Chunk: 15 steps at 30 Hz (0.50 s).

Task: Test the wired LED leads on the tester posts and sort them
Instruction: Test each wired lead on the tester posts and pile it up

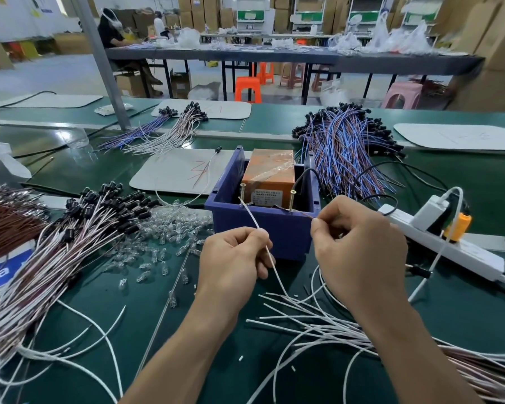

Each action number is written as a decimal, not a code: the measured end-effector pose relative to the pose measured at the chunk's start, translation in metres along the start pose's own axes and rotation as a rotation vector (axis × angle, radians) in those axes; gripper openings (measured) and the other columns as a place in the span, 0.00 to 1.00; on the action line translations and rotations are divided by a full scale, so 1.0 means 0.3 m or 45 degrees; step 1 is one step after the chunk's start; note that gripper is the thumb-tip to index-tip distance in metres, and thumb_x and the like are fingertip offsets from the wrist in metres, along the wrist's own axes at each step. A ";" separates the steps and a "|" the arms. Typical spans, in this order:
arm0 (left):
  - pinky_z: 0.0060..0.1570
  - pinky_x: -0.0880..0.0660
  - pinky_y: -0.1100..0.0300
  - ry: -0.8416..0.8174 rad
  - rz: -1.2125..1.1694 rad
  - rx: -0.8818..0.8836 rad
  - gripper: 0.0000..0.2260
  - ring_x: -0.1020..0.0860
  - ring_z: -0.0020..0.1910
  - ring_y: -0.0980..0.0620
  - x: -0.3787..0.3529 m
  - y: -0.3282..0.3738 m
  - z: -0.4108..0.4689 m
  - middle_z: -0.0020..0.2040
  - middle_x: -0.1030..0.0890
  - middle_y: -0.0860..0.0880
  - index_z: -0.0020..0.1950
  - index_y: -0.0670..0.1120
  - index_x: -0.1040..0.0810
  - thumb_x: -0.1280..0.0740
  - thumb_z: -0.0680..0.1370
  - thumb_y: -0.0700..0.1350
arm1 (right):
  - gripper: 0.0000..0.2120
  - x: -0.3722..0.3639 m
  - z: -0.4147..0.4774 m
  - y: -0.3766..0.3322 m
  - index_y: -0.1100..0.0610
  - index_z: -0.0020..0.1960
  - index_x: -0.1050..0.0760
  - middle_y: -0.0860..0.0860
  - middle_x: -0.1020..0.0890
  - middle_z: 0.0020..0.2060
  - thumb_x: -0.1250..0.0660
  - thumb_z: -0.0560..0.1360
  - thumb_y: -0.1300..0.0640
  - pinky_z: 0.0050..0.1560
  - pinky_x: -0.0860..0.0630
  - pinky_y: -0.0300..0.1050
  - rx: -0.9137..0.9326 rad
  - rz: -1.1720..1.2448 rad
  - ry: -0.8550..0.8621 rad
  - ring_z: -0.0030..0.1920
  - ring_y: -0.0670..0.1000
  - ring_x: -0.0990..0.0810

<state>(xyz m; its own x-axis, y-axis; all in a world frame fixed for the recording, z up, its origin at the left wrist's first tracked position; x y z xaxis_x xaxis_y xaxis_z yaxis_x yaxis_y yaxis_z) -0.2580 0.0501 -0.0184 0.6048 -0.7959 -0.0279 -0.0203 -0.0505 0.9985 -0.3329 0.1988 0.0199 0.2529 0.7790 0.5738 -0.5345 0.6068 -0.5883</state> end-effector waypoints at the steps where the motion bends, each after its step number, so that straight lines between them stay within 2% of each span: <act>1: 0.25 0.32 0.69 0.000 0.001 0.001 0.18 0.27 0.24 0.54 0.000 0.000 0.000 0.29 0.19 0.44 0.30 0.48 0.18 0.33 0.81 0.42 | 0.08 -0.003 0.000 0.000 0.50 0.38 0.25 0.43 0.20 0.27 0.27 0.73 0.53 0.36 0.23 0.49 0.002 0.004 0.006 0.31 0.53 0.20; 11: 0.24 0.32 0.68 -0.010 -0.006 -0.003 0.19 0.27 0.23 0.54 0.000 0.008 0.001 0.29 0.19 0.44 0.30 0.48 0.18 0.33 0.81 0.41 | 0.09 -0.014 0.011 0.004 0.51 0.38 0.25 0.44 0.20 0.27 0.27 0.74 0.53 0.35 0.24 0.47 0.052 0.039 0.046 0.29 0.52 0.22; 15: 0.24 0.32 0.68 -0.012 -0.011 -0.006 0.19 0.28 0.23 0.54 -0.001 0.010 0.002 0.29 0.19 0.44 0.30 0.48 0.18 0.33 0.81 0.41 | 0.09 -0.017 0.011 0.007 0.51 0.38 0.24 0.44 0.20 0.27 0.27 0.74 0.54 0.33 0.28 0.41 0.063 0.033 0.048 0.28 0.49 0.23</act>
<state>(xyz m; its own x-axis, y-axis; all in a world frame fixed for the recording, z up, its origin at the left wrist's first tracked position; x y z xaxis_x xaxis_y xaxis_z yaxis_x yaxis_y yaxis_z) -0.2587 0.0497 -0.0154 0.5972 -0.8012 -0.0373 -0.0109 -0.0546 0.9985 -0.3378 0.1957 0.0176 0.2684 0.8002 0.5363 -0.5802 0.5787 -0.5731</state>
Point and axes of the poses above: each hand's wrist, its own z-axis towards the middle knuckle, its own x-axis out of the back of the hand, y = z × x, the point moved 3 cm from there along z, towards the middle knuckle
